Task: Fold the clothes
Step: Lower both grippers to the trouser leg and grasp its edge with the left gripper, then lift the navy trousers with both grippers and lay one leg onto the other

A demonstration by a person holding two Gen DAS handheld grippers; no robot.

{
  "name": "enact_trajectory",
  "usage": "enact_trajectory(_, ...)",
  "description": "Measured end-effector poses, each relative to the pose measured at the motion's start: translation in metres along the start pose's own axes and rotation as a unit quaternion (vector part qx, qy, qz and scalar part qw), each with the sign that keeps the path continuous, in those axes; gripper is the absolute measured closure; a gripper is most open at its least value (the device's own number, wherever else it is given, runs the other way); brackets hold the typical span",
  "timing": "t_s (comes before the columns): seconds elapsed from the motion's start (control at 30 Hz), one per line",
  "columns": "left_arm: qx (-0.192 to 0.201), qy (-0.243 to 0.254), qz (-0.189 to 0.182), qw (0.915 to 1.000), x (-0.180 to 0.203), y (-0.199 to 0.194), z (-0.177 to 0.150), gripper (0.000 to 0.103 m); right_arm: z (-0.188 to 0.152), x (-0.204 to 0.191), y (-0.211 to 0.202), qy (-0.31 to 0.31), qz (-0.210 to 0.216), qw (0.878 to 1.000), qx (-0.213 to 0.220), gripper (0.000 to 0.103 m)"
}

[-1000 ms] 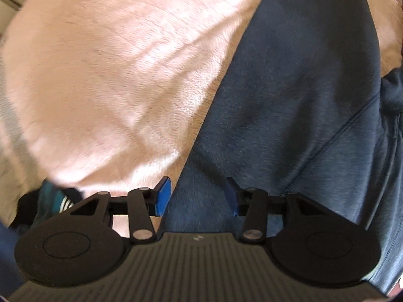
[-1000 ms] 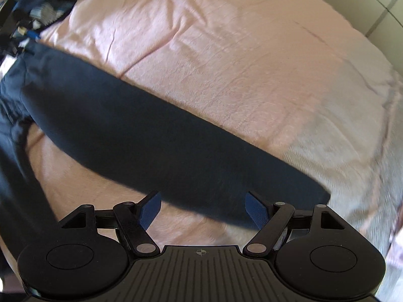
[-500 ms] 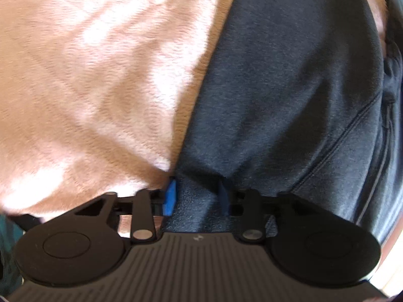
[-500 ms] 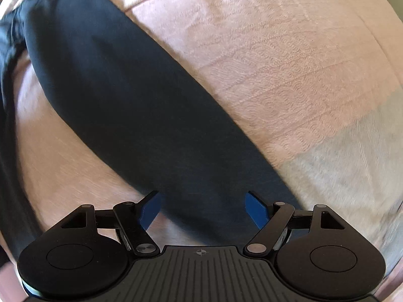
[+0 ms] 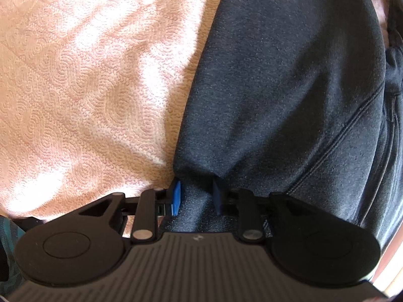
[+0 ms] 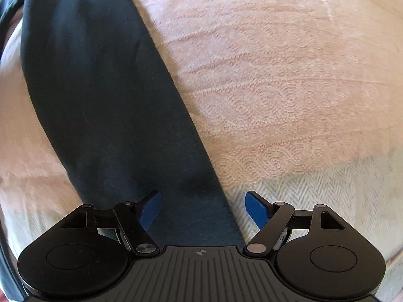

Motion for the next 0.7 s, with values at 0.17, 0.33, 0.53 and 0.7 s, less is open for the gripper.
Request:
enact_trajectory(0.17,-0.012,0.014,0.010,0.9998,0.003,0.003,0.000,0.081,-0.007,0.007,0.017,-0.011,0.022,1.000,-0.005,0.025)
enact_trajectory(0.33,-0.025,0.024,0.014,0.9993,0.004,0.006,0.000,0.081,-0.011,0.016,0.019,-0.004,0.047,0.999,-0.001,0.037)
enact_trajectory(0.53,-0.030,0.021,0.012,0.9993,0.002,0.009,-0.004,0.082,-0.014,0.022,0.008,0.017,0.059,0.998,-0.005,0.090)
enact_trajectory(0.7,-0.032,0.017,0.025,0.9990,0.003,0.007,-0.011,0.094,-0.013,0.015,-0.008,0.023,0.041,0.999,0.005,0.096)
Point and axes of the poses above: each gripper's, at about its wrist camera, not at the fingertips, and y roughly the way its jaws point, x to its right, z to its top, the point moved 6 cm from there along y, roughly the way its jaws point, and after that the axes turned 9 degrees about -x, right-handed, at the moved point
